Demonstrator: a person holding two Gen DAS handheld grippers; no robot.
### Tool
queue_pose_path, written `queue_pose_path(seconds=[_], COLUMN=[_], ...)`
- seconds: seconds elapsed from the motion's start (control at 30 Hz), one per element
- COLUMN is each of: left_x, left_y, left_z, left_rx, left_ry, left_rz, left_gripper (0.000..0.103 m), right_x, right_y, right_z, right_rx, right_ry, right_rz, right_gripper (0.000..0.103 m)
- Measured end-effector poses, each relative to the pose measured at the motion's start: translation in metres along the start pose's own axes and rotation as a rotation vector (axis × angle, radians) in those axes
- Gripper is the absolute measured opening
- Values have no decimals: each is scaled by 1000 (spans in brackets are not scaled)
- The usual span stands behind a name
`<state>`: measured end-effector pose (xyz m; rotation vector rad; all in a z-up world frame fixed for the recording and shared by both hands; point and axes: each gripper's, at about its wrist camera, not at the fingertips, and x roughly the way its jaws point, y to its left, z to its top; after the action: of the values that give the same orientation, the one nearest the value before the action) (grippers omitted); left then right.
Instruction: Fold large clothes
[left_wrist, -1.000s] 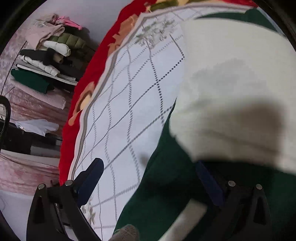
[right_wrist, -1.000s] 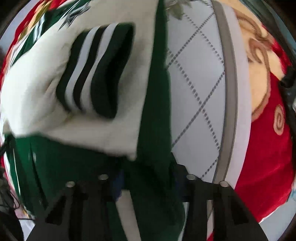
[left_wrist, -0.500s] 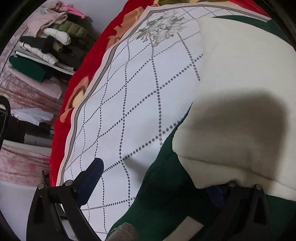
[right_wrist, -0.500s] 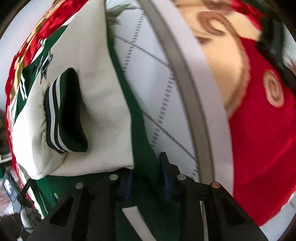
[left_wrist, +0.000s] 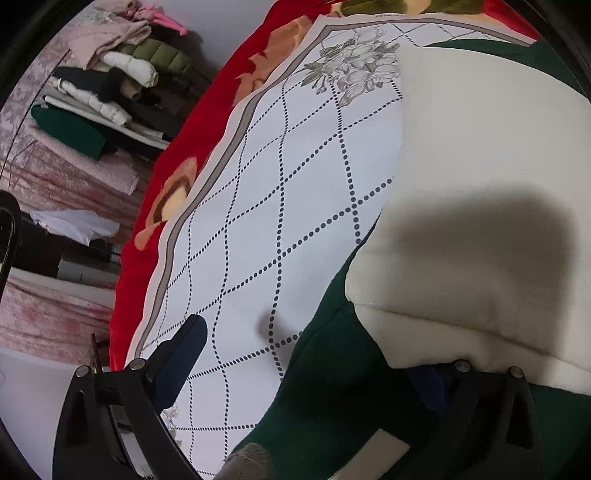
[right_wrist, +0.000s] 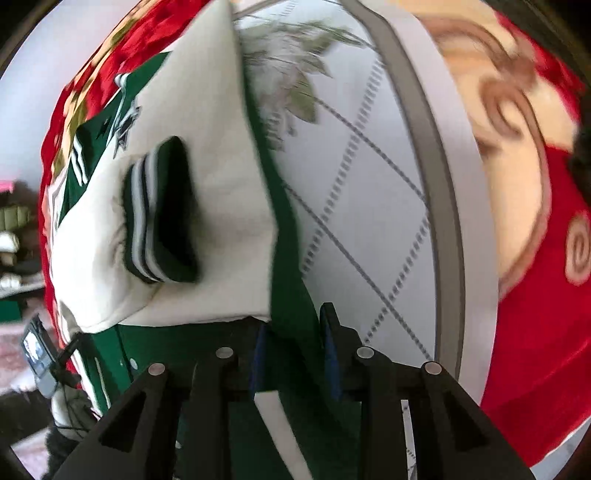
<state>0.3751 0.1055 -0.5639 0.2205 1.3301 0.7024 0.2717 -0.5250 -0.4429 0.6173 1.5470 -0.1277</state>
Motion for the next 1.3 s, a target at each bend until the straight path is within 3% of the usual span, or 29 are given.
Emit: queue_pose_path(seconds=[0.07, 0.17, 0.33, 0.37, 0.43, 0.5, 0.53, 0.6, 0.67, 0.83, 0.93, 0.97, 1.03, 1.07, 1.1, 1.23, 1.3], left_x=[0, 0, -2, -1, -1, -1, -1, -1, -1, -5, -24, -33, -53, -63, -68, -77, -72], left_y=[2, 1, -2, -2, -2, -2, -2, -2, -2, 2, 11, 13, 16, 16, 15, -1, -12], left_z=[0, 0, -1, 0, 0, 0, 0, 0, 0, -1, -8, -13, -31, -43, -53, -109, -133], left_rx=[-18, -28, -8, -6, -4, -5, -5, -5, -8, -16, -24, -15, 24, 53, 76, 196, 242], left_ry=[13, 18, 3, 4, 6, 8, 8, 7, 8, 14, 3, -10, -39, -43, -43, 16, 66], left_rz=[-2, 0, 13, 14, 15, 14, 13, 10, 5, -11, -63, -74, -98, -105, -113, -155, -172], left_gripper=[103, 103, 103, 103, 103, 103, 103, 103, 103, 103, 103, 103, 103, 103, 103, 103, 103], right_x=[1, -11, 12, 26, 28, 14, 11, 21, 30, 14, -10, -20, -26, -23, -16, 55, 89], right_y=[-14, -30, -10, 7, 14, 2, -17, -55, -78, -50, -31, -18, 9, 31, 47, 130, 158], right_z=[-22, -29, -21, -16, -17, -24, -28, -33, -37, -33, -45, -56, -75, -92, -106, -173, -197], right_rx=[46, 103, 3, -19, 7, 95, 195, 383, 481, 300, 241, 206, 151, 108, 79, 5, -19], right_ry=[-1, -36, -12, -16, -58, -130, -143, -109, -92, -75, -63, -59, -34, 3, 37, 246, 292], right_rz=[34, 78, 21, -23, -65, -66, -9, 98, 150, 12, -45, -46, -19, 5, 26, 102, 91], right_gripper=[30, 30, 29, 19, 15, 12, 12, 7, 7, 8, 11, 17, 43, 64, 74, 75, 75])
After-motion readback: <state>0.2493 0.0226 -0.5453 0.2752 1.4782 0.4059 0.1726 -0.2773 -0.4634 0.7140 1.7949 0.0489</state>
